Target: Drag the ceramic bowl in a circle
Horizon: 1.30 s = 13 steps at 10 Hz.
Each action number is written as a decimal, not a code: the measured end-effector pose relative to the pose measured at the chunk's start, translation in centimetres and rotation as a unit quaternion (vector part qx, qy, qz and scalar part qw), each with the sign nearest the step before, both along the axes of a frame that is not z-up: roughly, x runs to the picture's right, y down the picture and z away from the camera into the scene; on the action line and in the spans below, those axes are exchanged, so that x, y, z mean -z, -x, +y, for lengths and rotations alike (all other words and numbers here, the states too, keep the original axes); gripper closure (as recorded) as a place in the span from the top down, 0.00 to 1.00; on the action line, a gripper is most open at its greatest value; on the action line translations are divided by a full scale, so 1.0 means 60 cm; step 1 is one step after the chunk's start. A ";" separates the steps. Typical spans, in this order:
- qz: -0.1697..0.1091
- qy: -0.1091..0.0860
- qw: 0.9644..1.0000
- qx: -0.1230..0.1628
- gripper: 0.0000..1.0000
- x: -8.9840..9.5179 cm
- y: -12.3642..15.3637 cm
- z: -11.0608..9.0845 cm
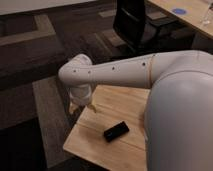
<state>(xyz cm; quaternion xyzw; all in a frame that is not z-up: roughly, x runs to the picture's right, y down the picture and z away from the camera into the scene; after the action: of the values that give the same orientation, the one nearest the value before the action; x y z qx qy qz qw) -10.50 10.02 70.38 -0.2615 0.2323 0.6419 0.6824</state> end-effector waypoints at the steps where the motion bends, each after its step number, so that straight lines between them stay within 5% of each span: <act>1: 0.000 0.000 1.000 0.000 0.65 0.000 0.000 0.000; 5: -0.009 -0.001 0.999 -0.045 0.65 0.014 -0.052 -0.030; 7: -0.009 0.005 0.997 -0.078 0.65 0.022 -0.145 -0.068; 8: 0.008 0.012 0.995 -0.098 0.65 0.024 -0.223 -0.088; 10: 0.041 0.011 0.991 -0.124 0.65 0.023 -0.310 -0.112; 13: 0.041 0.012 0.991 -0.124 0.65 0.023 -0.308 -0.112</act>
<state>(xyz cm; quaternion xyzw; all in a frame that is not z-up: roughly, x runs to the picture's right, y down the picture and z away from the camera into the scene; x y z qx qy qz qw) 7.96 3.28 69.02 -0.2701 0.2330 0.7289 0.5843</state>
